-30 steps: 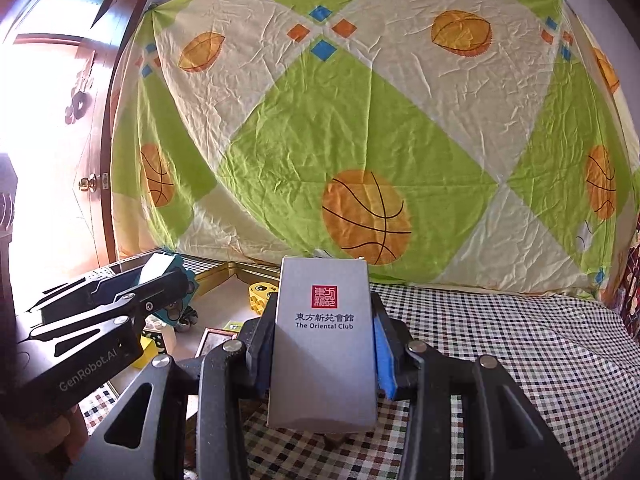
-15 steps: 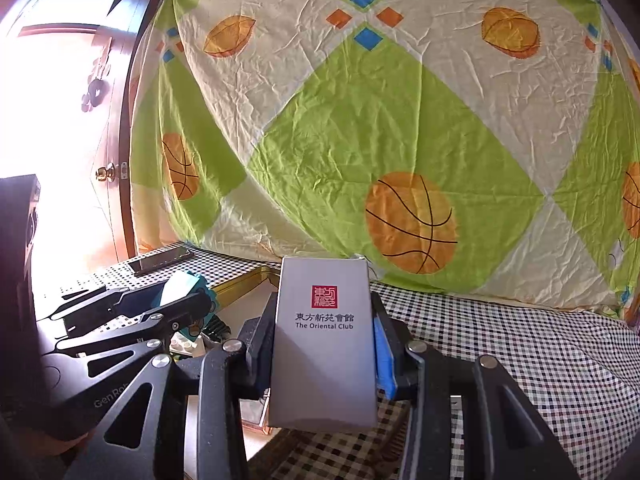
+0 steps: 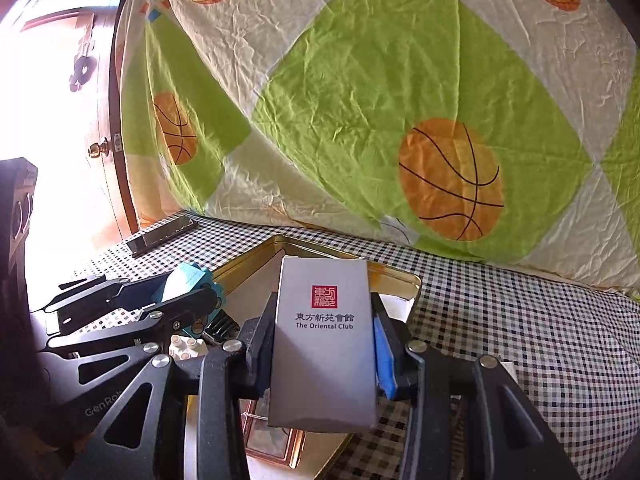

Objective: Organize rigid objects
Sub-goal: 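Lower the teal brick and white box into the tin and open both grippers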

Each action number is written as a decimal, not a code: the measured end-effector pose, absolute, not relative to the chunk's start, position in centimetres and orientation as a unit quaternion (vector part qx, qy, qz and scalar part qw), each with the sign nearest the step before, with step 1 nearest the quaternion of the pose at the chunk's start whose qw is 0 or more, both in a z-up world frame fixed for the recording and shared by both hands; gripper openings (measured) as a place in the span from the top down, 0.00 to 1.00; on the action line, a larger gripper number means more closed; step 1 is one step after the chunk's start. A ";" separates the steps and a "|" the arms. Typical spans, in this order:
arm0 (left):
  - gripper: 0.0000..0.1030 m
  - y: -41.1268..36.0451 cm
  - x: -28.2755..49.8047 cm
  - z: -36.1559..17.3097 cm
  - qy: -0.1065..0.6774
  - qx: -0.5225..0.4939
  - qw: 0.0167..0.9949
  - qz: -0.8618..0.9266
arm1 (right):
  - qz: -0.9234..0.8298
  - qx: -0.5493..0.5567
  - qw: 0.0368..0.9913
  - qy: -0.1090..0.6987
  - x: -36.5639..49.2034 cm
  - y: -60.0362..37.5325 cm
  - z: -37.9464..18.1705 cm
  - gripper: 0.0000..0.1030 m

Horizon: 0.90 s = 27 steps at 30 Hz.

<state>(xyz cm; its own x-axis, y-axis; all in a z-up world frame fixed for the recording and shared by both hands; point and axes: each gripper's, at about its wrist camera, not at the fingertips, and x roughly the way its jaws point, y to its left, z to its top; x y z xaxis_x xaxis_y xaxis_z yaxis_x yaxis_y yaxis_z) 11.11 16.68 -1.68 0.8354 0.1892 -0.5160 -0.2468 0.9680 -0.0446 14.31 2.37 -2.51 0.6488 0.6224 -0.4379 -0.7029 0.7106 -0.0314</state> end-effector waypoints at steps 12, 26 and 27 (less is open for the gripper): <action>0.67 17.4 12.8 -2.2 0.293 -0.042 0.944 0.143 | 0.368 -0.103 0.897 0.224 15.7 3.7 -3.6 0.47; 0.01 12.8 10.8 -1.0 0.237 -0.075 0.960 0.132 | 0.249 -0.055 0.923 0.288 19.7 -7.3 -5.5 0.36; 0.01 12.2 11.0 -1.1 0.239 -0.069 0.960 0.130 | 0.249 -0.059 0.919 0.300 19.9 -7.3 -5.9 0.36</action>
